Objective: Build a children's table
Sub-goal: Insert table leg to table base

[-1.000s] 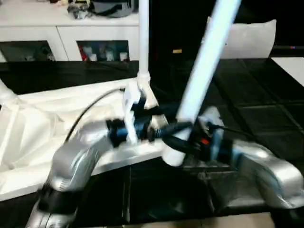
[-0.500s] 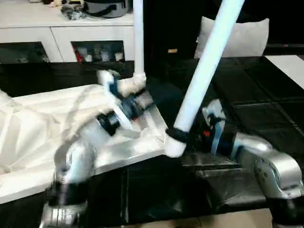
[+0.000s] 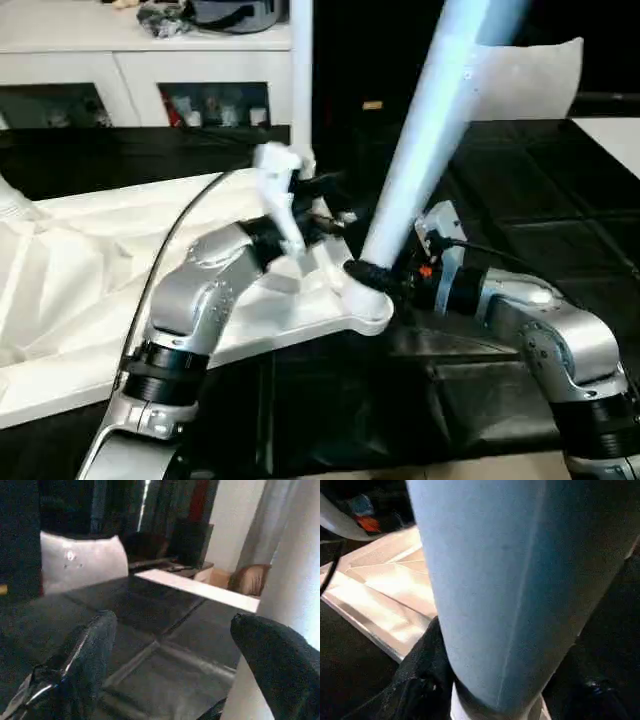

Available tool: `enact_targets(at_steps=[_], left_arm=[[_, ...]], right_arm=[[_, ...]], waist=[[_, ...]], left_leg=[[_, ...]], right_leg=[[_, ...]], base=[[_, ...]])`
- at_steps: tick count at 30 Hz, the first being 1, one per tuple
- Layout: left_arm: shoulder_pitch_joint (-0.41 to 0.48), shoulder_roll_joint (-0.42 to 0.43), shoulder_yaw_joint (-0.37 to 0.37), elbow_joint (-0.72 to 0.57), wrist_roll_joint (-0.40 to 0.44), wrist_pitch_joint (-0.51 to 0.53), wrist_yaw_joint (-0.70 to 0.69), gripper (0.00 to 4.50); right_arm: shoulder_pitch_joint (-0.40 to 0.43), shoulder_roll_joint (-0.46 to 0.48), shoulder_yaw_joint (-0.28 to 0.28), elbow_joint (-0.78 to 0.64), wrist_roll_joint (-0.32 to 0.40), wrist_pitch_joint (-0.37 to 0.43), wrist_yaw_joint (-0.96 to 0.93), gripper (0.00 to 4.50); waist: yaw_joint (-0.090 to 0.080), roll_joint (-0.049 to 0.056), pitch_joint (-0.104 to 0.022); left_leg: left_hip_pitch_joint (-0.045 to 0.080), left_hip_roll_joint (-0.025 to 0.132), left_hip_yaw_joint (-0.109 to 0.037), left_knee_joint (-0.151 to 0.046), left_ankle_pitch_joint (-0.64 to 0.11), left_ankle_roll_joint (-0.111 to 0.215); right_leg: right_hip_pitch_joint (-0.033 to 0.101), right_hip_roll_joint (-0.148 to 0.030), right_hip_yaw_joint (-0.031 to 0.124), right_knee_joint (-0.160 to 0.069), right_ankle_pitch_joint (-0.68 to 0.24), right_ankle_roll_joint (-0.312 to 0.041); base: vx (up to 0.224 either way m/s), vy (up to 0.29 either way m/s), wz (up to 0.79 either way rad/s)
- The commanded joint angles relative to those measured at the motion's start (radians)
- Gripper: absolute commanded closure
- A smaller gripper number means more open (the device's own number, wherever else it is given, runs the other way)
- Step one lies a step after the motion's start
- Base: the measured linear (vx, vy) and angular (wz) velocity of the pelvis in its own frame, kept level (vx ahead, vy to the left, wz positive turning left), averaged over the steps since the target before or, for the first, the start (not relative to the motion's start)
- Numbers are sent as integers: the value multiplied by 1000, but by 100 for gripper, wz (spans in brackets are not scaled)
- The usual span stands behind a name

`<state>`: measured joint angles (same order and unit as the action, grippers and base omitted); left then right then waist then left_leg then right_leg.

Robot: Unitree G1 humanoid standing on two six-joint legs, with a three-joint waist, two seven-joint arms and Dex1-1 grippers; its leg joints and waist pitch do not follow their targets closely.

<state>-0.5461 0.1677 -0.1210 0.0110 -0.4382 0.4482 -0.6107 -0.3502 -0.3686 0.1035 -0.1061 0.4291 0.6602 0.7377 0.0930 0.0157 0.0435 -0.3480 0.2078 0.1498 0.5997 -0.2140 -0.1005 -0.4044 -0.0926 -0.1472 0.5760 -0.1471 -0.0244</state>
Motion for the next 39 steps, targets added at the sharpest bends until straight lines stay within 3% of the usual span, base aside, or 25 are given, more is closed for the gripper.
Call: enact_targets(at_steps=[1, 3, 5, 9, 10, 11, 13, 15, 20, 22, 26, 29, 31, 32, 33, 34, 39], left_arm=[[-10, 3, -57, -69, -5, -11, -67, 22], [-4, 20, -62, -68, 26, -32, -67, 22], [-2, 24, -53, -55, 37, -38, -52, 22], [29, 61, -12, -14, 84, -30, 16, 22], [43, 77, -4, -9, 96, -14, 32, 22], [62, 98, 2, 2, 107, 9, 44, 22], [74, 112, 6, 9, 115, 25, 50, 22], [120, 168, -15, 14, 143, 32, 21, 22], [169, 212, -27, 4, 163, 39, -12, 22], [192, 227, -32, -9, 162, 38, -29, 22], [218, 247, -46, -26, 172, 37, -35, 22], [219, 243, -49, -15, 185, 40, -10, 22], [222, 235, -43, -4, 169, 34, -33, 22], [225, 239, -48, 0, 177, 17, -49, 22], [228, 244, -52, 3, 185, 3, -60, 22], [230, 251, -53, 7, 188, -5, -77, 22], [228, 273, -70, 5, 183, -23, -125, 22]], right_arm=[[-15, 8, -2, 16, -16, -2, -24, 261], [-14, 18, -9, 21, -16, 7, -44, 261], [-15, 23, -16, 25, -15, 15, -58, 261], [-14, 50, -47, 21, 2, 52, -110, 261], [-11, 54, -50, 16, 3, 56, -119, 261], [-8, 56, -54, 16, -4, 46, -129, 261], [-6, 56, -57, 17, -8, 37, -137, 261], [2, 82, -96, 29, -26, 6, -206, 261], [0, 73, -106, 51, -45, -57, -203, 261], [-2, 91, -129, 74, -47, -138, -202, 261], [-3, 95, -149, 99, -59, -161, -235, 261], [-8, 98, -145, 120, -92, -230, -257, 261], [-18, 83, -133, 116, -97, -101, -290, 261], [-17, 75, -125, 115, -94, -79, -278, 261], [-13, 68, -116, 114, -90, -81, -251, 261], [3, 47, -90, 118, -83, -153, -160, 261], [20, 38, -96, 116, -42, -132, -120, 261]], waist=[[1, -4, -61], [-1, -10, -60], [-4, -5, -61], [-5, -3, -64], [-4, 5, -64], [-5, 1, -66], [-7, 5, -67], [-8, 8, -70], [-5, 14, -66], [-4, 13, -64], [-7, 16, -63], [-9, 21, -64], [-9, 18, -65], [-10, 20, -64], [-9, 20, -66], [-8, 23, -67], [-6, 23, -65]], left_leg=[[-8, 12, 9, -68, -137, 28], [-8, 11, 8, -68, -147, 29], [-6, 11, 6, -68, -158, 23], [-6, 14, 4, -70, -154, 18], [-6, 14, 3, -70, -153, 16], [-7, 13, 4, -69, -144, 17], [-9, 13, 4, -69, -124, 18], [-9, 13, 4, -70, -109, 17], [-2, 17, 5, -72, -128, 15], [-4, 15, 5, -74, -154, 14], [-4, 14, 4, -75, -176, 15], [-3, 14, 4, -74, -169, 14], [-3, 13, 4, -74, -158, 16], [-4, 13, 3, -74, -150, 15], [-4, 13, 4, -72, -146, 19], [-5, 12, 5, -71, -154, 24], [-7, 14, 4, -72, -155, 39]], right_leg=[[69, -56, 54, -81, -411, -53], [65, -54, 50, -87, -447, -31], [63, -52, 48, -89, -456, -21], [62, -51, 50, -83, -421, -29], [61, -52, 50, -80, -410, -33], [62, -49, 51, -79, -387, -35], [65, -49, 53, -71, -343, -48], [64, -50, 54, -68, -324, -57], [62, -50, 57, -65, -299, -89], [62, -52, 56, -69, -332, -86], [63, -52, 56, -73, -366, -77], [62, -51, 55, -72, -352, -80], [64, -49, 56, -70, -338, -85], [65, -48, 56, -67, -328, -89], [65, -48, 57, -67, -315, -94], [66, -49, 56, -67, -313, -95], [65, -51, 56, -69, -334, -95]], base=[[0, 0, 0], [0, 0, 0], [0, 0, 0], [0, 0, 0], [0, 0, 0], [0, 0, 0], [0, 0, 0], [0, 0, 0], [0, 0, 0], [0, 0, 0], [0, 0, 0], [0, 0, 0], [0, 0, 0], [0, 0, 0], [0, 0, 0], [0, 0, 0], [0, 0, 0]])
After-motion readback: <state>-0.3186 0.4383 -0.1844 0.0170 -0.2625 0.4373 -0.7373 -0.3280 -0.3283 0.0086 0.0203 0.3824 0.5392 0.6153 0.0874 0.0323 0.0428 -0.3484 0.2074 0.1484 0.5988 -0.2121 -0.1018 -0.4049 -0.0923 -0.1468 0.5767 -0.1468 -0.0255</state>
